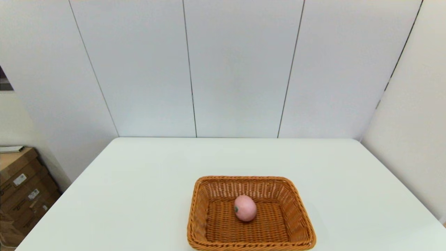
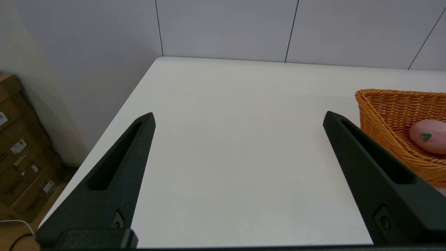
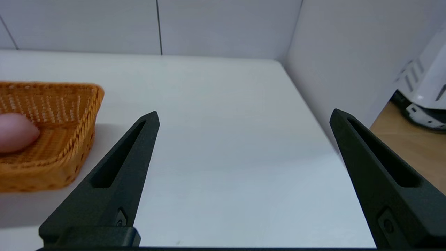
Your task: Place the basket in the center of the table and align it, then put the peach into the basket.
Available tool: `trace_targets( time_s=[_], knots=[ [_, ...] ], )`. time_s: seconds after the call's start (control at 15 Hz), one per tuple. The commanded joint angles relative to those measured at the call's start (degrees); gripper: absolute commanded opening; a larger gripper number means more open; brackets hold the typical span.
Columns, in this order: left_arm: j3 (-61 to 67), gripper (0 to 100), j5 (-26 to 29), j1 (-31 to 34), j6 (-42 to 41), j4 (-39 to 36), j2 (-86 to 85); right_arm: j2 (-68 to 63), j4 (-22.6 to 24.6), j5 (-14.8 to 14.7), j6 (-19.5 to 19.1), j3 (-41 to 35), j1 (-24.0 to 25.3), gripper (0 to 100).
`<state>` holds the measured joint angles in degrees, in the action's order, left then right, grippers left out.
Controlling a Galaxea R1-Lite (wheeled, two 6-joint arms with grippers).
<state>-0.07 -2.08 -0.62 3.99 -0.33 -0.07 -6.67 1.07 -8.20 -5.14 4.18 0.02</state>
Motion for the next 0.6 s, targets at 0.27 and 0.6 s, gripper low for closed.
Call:
trace_targets(
  time_s=[0.27, 0.6],
  knots=[
    [0.07, 100, -0.02, 0.01, 0.41, -0.02, -0.01, 6.67, -0.72, 7.85, 1.98, -4.18, 0.06, 100],
    [0.07, 100, -0.02, 0.01, 0.5, 0.15, -0.01, 6.67, -0.72, 8.2, 2.42, -4.18, 0.15, 100]
  ],
)
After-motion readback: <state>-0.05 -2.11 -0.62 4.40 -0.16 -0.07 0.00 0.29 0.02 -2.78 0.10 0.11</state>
